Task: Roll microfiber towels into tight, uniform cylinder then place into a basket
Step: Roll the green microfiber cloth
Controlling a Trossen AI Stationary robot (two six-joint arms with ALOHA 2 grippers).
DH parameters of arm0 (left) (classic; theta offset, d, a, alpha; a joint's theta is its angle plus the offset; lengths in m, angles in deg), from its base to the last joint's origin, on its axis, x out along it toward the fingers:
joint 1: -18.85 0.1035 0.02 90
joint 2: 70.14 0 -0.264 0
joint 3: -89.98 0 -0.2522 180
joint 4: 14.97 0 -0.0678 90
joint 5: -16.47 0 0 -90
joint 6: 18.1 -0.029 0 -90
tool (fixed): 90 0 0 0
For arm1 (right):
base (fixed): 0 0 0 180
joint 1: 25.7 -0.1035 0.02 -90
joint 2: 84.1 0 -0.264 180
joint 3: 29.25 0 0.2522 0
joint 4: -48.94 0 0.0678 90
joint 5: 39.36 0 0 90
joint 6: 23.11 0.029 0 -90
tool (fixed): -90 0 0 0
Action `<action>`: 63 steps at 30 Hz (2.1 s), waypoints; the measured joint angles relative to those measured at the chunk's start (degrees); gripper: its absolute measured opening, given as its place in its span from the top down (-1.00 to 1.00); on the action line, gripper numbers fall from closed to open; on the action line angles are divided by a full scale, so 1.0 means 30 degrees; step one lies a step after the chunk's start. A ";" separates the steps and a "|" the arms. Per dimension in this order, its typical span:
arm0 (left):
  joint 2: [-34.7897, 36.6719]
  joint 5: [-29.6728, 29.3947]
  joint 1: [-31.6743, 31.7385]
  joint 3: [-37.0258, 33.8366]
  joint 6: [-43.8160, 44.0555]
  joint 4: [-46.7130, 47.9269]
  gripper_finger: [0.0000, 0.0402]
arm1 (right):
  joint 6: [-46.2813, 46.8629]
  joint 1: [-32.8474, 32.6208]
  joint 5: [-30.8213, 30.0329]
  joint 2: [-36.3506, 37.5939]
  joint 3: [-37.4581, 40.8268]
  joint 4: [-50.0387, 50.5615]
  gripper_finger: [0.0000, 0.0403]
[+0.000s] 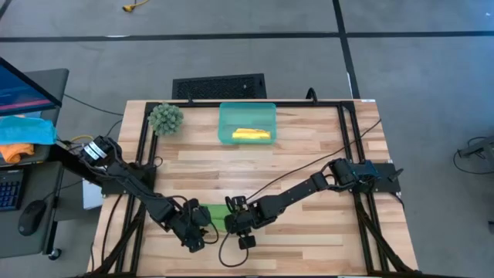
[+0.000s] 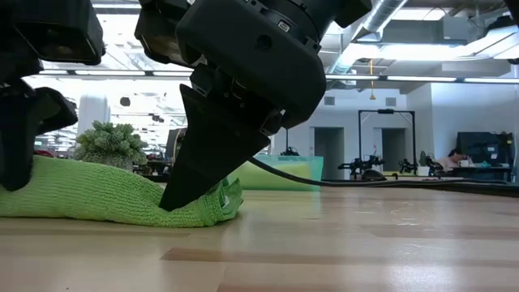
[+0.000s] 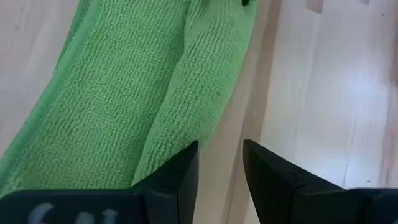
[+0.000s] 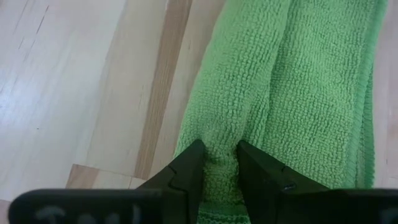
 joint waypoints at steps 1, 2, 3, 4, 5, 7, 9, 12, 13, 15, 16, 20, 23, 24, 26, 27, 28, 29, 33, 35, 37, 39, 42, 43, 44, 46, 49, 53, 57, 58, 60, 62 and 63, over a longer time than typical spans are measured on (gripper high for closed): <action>0.0000 0.0001 0.0000 0.0000 -0.0013 0.0013 0.41 | 0.0001 0.0003 -0.0009 0.0000 0.0000 0.0007 0.40; 0.0000 -0.0006 0.0021 0.0000 -0.0014 0.0028 0.41 | -0.0003 0.0015 0.0007 0.0000 0.0000 0.0015 0.40; 0.0000 -0.0088 0.0028 0.0000 -0.0014 0.0082 0.41 | -0.0004 0.0018 0.0025 -0.0003 0.0000 0.0015 0.40; 0.0007 -0.0170 0.0029 0.0007 -0.0002 0.0233 0.41 | -0.0004 0.0018 0.0018 0.0000 0.0000 0.0016 0.40; 0.0007 -0.0207 0.0029 0.0007 0.0017 0.0417 0.41 | 0.0003 0.0018 0.0032 -0.0007 0.0000 0.0036 0.40; 0.0009 -0.0511 0.0029 0.0007 0.0213 0.0916 0.41 | 0.0002 0.0018 0.0204 -0.0006 0.0000 0.0068 0.40; 0.0015 -0.0778 0.0036 0.0007 0.0442 0.1503 0.41 | -0.0004 0.0032 0.0423 -0.0007 0.0000 0.0080 0.40; 0.0015 -0.0923 0.0036 0.0007 0.0641 0.1797 0.41 | -0.0004 0.0040 0.0484 -0.0007 0.0000 0.0087 0.40; 0.0015 -0.0917 0.0036 0.0015 0.0637 0.1784 0.41 | -0.0004 0.0040 0.0496 -0.0007 0.0000 0.0087 0.40; 0.0070 -0.0917 0.0036 0.0015 0.0528 0.1715 0.41 | -0.0004 0.0040 0.0499 -0.0007 0.0000 0.0095 0.40; 0.0170 -0.0925 0.0036 0.0015 0.0467 0.1716 0.41 | -0.0004 0.0040 0.0506 -0.0007 0.0000 0.0095 0.40; 0.0780 -0.1025 0.0016 0.0015 0.0325 0.1740 0.41 | -0.0004 0.0040 0.0523 -0.0007 0.0000 0.0104 0.40; 0.1430 -0.1708 0.0015 0.0015 0.0014 0.1718 0.41 | -0.0004 0.0040 0.0564 -0.0007 0.0000 0.0109 0.40; 0.1552 -0.2032 0.0015 0.0015 -0.0061 0.1741 0.41 | -0.0004 0.0040 0.0564 -0.0007 0.0000 0.0109 0.40; 0.1687 -0.2389 0.0015 0.0015 -0.0064 0.1959 0.41 | -0.0004 0.0033 0.0571 -0.0007 0.0000 0.0113 0.40; 0.1690 -0.2425 0.0036 0.0015 0.0077 0.2185 0.41 | -0.0004 0.0037 0.0576 -0.0007 0.0000 0.0109 0.40; 0.1648 -0.2440 0.0055 0.0003 0.0250 0.2462 0.42 | -0.0004 0.0038 0.0579 -0.0007 0.0000 0.0113 0.40; 0.1537 -0.2425 0.0124 -0.0015 0.0449 0.2702 0.43 | -0.0004 0.0032 0.0579 -0.0007 0.0000 0.0115 0.40; 0.0841 -0.2274 0.0204 -0.0044 0.1196 0.3440 0.49 | -0.0004 0.0032 0.0593 -0.0007 0.0000 0.0117 0.40; 0.0446 -0.2006 0.0197 -0.0044 0.1203 0.3197 0.52 | -0.0004 0.0032 0.0622 -0.0007 0.0000 0.0125 0.40; 0.0054 -0.1716 0.0197 -0.0044 0.1218 0.2995 0.56 | -0.0004 0.0032 0.0622 -0.0007 0.0000 0.0153 0.40; -0.0318 -0.1646 0.0197 -0.0029 0.1291 0.3030 0.59 | -0.0004 0.0032 0.0628 -0.0007 0.0000 0.0160 0.40; -0.0748 -0.1706 0.0197 0.0035 0.1485 0.3229 0.61 | -0.0004 0.0032 0.0630 -0.0007 0.0000 0.0160 0.40; -0.0828 -0.1774 0.0187 0.0044 0.1568 0.3313 0.62 | -0.0007 0.0025 0.0622 -0.0007 0.0000 0.0160 0.40; -0.0906 -0.1827 0.0175 0.0044 0.1668 0.3372 0.62 | -0.0004 0.0025 0.0622 -0.0007 0.0000 0.0165 0.40; -0.1068 -0.1763 0.0182 0.0044 0.1952 0.3394 0.63 | -0.0014 0.0025 0.0622 -0.0007 0.0000 0.0168 0.40; -0.1134 -0.1513 0.0197 0.0034 0.2483 0.3401 0.63 | -0.0026 0.0025 0.0576 -0.0007 0.0000 0.0176 0.40; -0.1151 -0.1338 0.0169 0.0016 0.3407 0.3437 0.63 | -0.0303 0.0211 0.0653 0.0144 0.0000 0.0499 0.40; -0.1162 -0.1321 0.0153 0.0007 0.4179 0.3449 0.63 | -0.0354 0.0219 0.0608 0.0670 0.0051 0.1341 0.40; -0.1166 -0.1298 0.0153 0.0007 0.4222 0.3455 0.63 | -0.0361 0.0214 0.0614 0.0758 0.0036 0.1439 0.40; -0.1173 -0.1259 0.0153 -0.0002 0.4234 0.3435 0.63 | -0.0368 0.0214 0.0498 0.1040 0.0084 0.2227 0.40; -0.1173 -0.1220 0.0153 -0.0007 0.4249 0.3431 0.63 | -0.0376 0.0222 0.0431 0.1234 0.0054 0.2475 0.40; -0.1173 -0.1189 0.0153 -0.0007 0.4261 0.3424 0.63 | -0.0376 0.0222 0.0265 0.1314 0.0029 0.2672 0.40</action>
